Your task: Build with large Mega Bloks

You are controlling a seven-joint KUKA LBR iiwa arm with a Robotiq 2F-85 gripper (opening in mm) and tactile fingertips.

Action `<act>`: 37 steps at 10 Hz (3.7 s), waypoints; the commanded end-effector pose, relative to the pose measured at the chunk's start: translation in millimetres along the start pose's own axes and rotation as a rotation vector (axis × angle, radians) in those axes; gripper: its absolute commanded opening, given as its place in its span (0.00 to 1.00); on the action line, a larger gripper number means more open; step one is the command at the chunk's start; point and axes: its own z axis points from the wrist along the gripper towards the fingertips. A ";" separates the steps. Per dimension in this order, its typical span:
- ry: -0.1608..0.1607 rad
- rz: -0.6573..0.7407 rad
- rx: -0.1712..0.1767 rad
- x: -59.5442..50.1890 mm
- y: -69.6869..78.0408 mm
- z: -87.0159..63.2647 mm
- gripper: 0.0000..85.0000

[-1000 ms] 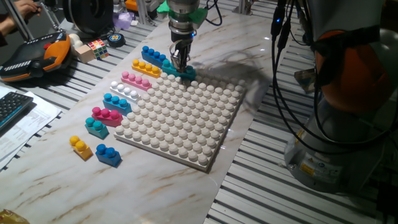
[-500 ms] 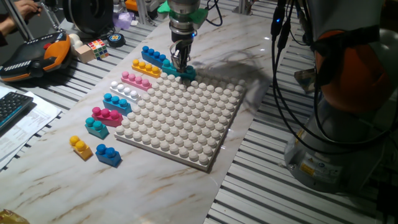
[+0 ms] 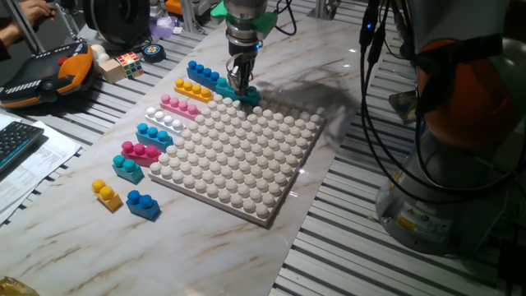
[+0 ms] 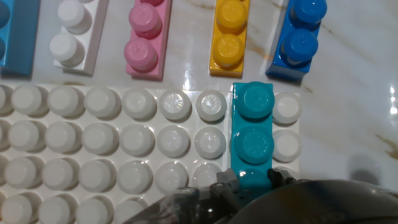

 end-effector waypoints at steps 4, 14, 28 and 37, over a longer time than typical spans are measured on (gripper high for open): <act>0.004 -0.009 0.000 -0.4 1.3 -1.6 0.06; -0.030 0.045 0.053 -4.6 6.0 -33.7 0.58; 0.055 0.149 0.049 -2.3 61.3 -141.8 0.01; 0.056 0.099 0.070 -4.1 60.6 -141.3 0.01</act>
